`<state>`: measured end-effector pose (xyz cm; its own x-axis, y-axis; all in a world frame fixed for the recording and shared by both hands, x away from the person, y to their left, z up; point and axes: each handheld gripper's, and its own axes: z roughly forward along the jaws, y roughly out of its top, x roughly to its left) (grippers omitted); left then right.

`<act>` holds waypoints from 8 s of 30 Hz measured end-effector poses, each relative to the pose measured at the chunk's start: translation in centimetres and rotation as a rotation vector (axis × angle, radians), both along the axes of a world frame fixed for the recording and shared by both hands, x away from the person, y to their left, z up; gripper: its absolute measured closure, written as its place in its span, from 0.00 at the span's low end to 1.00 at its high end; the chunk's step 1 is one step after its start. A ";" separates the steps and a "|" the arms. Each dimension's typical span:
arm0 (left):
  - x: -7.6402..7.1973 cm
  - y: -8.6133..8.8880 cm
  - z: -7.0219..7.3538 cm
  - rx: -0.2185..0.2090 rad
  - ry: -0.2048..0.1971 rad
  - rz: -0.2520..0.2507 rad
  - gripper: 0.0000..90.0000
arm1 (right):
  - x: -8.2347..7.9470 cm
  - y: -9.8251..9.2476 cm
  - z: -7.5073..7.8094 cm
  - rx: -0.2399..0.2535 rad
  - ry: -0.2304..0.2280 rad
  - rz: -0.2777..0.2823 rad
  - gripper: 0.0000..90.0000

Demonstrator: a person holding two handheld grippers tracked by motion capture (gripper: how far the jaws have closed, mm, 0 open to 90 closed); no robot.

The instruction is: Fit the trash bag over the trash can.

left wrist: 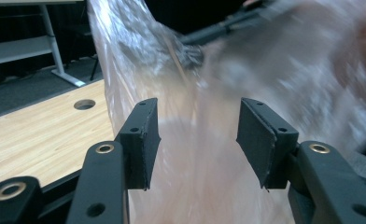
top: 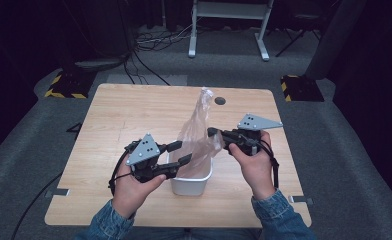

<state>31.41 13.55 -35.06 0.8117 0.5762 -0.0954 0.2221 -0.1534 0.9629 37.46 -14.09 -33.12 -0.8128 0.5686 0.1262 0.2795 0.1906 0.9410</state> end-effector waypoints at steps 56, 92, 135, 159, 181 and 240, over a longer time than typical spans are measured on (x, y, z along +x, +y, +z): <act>1.0 5.0 0.2 -0.072 0.049 0.054 0.61 | -2.1 -1.1 -0.6 -0.035 -0.106 0.056 0.71; 1.4 1.1 2.2 -0.087 0.097 -0.046 0.65 | -3.6 3.3 0.6 -0.179 -0.186 0.147 1.00; 1.3 3.7 2.1 0.013 0.063 -0.044 1.00 | -1.2 2.7 2.6 -0.164 -0.163 0.113 1.00; 7.1 5.2 -3.2 0.124 0.290 0.019 1.00 | 3.5 0.6 -4.3 -0.237 0.057 0.007 1.00; 7.3 4.3 -5.2 0.121 0.330 0.014 0.98 | 3.9 0.5 -8.0 -0.259 0.177 0.040 1.00; -1.3 6.5 -5.2 0.193 0.048 -0.204 1.00 | -6.4 -2.6 -5.4 -0.243 -0.061 0.354 1.00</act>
<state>30.06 20.03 -40.22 0.9098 0.4129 -0.0407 0.2122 -0.3787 0.9009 31.02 -16.67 -38.54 -0.9650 0.2602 -0.0315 0.1018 0.4829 0.8697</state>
